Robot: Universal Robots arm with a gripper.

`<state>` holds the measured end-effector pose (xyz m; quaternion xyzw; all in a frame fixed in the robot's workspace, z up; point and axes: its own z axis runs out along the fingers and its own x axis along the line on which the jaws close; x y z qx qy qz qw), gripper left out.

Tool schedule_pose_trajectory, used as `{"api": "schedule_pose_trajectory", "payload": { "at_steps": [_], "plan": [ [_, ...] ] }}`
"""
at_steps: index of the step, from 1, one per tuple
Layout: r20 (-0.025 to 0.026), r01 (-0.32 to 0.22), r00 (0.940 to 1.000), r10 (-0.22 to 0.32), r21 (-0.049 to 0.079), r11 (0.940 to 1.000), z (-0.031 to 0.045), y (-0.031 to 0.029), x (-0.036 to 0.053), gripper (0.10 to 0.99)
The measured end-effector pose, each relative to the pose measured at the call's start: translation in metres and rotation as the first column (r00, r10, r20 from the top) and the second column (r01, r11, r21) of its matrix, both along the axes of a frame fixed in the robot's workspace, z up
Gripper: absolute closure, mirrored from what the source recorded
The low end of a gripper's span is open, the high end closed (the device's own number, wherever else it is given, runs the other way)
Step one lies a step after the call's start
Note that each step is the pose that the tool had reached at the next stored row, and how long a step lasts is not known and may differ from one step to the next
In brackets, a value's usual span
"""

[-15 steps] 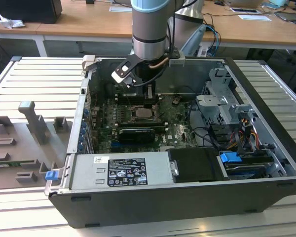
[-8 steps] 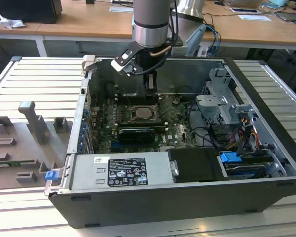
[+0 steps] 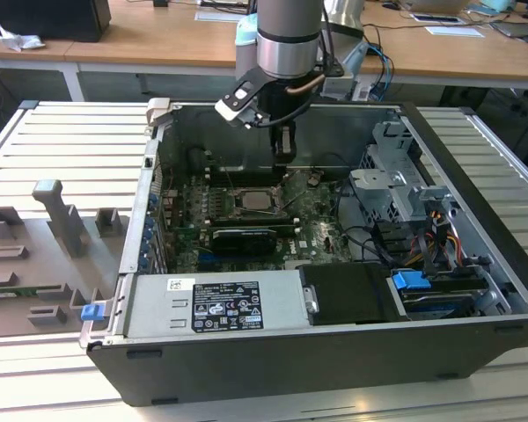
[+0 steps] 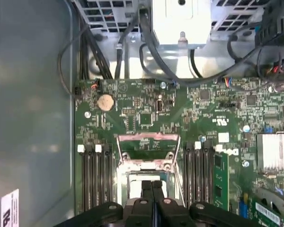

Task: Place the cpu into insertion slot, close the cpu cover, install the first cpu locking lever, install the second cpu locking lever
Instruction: 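Close the cpu cover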

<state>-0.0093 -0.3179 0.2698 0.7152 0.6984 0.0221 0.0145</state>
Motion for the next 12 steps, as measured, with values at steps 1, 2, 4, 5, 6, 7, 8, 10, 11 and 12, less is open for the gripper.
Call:
{"api": "schedule_pose_trajectory", "payload": {
  "at_steps": [1, 2, 4, 5, 6, 7, 8, 10, 11, 12],
  "plan": [
    [-0.0001, 0.0, 1.0, 0.0, 0.0, 1.0, 0.0001, 0.0002, 0.0074, 0.98],
    [-0.0004, 0.0, 1.0, 0.0, 0.0, 1.0, 0.0001, 0.0006, 0.0165, 0.98],
    [-0.0025, 0.0, 1.0, 0.0, 0.0, 1.0, -0.0002, 0.0013, 0.0293, 0.98],
    [-0.0041, 0.0, 1.0, 0.0, 0.0, 1.0, -0.0005, 0.0017, 0.0334, 0.98],
    [-0.0047, -0.001, 1.0, 0.0, 0.0, 1.0, -0.0009, 0.0019, 0.0362, 0.98],
    [-0.0048, -0.001, 1.0, 0.001, 0.0, 1.0, -0.0012, 0.0019, 0.0373, 0.98],
    [-0.005, -0.002, 1.0, 0.002, 0.0, 1.0, -0.0016, 0.0018, 0.0382, 0.98],
    [-0.0051, -0.008, 1.0, 0.008, 0.0, 1.0, -0.0023, 0.0017, 0.0393, 0.98],
    [-0.0053, -0.014, 0.9999, 0.014, 0.0, 0.9999, -0.0026, 0.0017, 0.041, 0.98],
    [-0.0087, -0.025, 0.9996, 0.025, 0.0, 0.9997, -0.0036, 0.0017, 0.0465, 0.98]
  ]
}}
